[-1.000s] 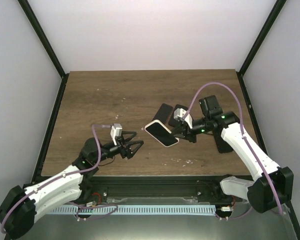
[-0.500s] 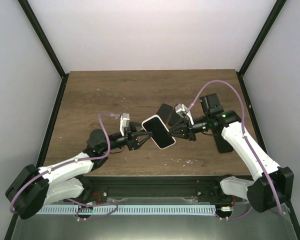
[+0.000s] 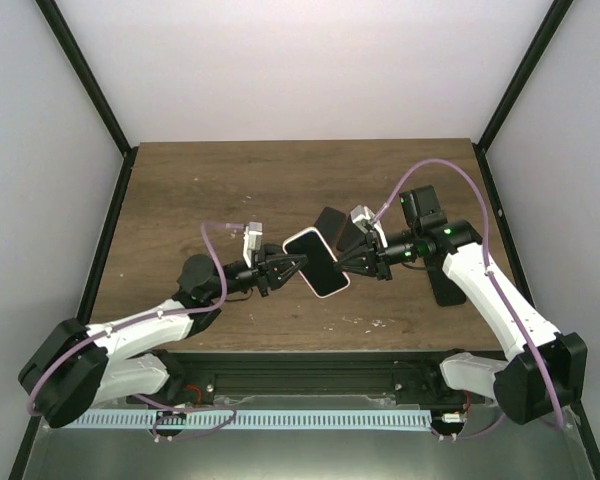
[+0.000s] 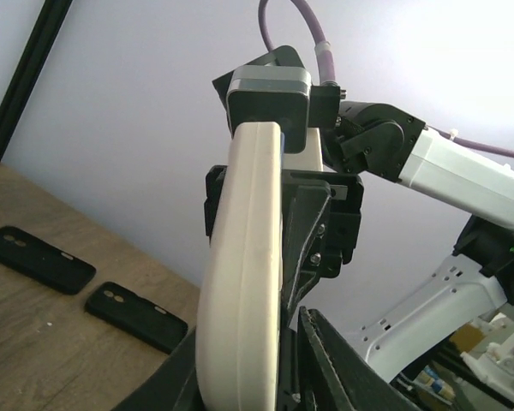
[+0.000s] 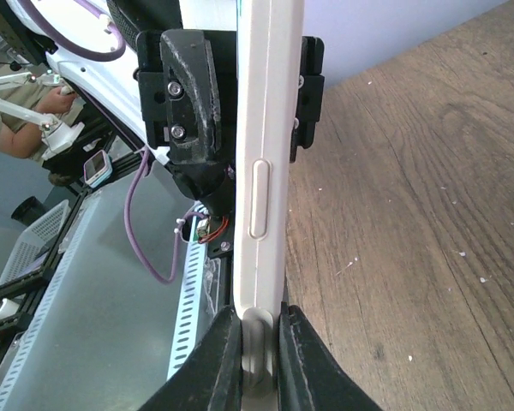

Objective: Take the phone out of the phone case
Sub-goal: Pick up the phone at the center of the board.

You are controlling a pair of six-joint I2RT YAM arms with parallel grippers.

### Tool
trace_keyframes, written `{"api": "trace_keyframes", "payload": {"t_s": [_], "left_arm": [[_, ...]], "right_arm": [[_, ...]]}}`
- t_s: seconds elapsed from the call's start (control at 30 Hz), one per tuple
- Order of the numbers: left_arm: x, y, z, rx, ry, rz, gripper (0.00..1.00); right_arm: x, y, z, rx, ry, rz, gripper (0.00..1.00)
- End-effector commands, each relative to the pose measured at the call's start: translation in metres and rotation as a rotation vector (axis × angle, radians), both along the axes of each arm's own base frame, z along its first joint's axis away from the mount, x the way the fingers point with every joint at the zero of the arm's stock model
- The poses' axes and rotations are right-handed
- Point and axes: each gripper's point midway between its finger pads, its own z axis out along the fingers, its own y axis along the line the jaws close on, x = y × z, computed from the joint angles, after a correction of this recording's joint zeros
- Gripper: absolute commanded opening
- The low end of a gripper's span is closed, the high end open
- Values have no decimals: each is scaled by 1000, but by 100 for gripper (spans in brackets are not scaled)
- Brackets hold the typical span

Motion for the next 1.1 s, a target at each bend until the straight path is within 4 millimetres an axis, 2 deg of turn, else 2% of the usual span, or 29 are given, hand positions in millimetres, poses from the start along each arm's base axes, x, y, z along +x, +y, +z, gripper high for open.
{"api": "trace_keyframes", "payload": {"t_s": [0.0, 0.07, 0.17, 0.4, 0.5, 0.67, 0.8, 1.07], "left_arm": [[-8, -5, 28, -62, -87, -54, 22], [-7, -6, 31, -83, -90, -59, 20], [-6, -8, 33, -93, -89, -64, 9], [0, -12, 28, -49, -82, -53, 2], [5, -16, 14, 69, -38, -57, 0], [6, -4, 6, 153, 8, -78, 0], [2, 6, 10, 146, 56, -151, 0], [-16, 0, 16, 165, 82, -327, 0]], "right_arm": [[3, 2, 19, 56, -32, 15, 1], [3, 2, 18, 55, -27, 14, 1], [3, 2, 18, 55, -28, 14, 1], [2, 0, 9, 29, -55, 7, 3], [-1, -4, 2, -7, -114, 23, 28], [-9, -10, -15, -69, -191, 57, 47], [-15, -12, -26, -87, -218, 82, 53], [-32, 2, -38, -152, -288, 162, 58]]}}
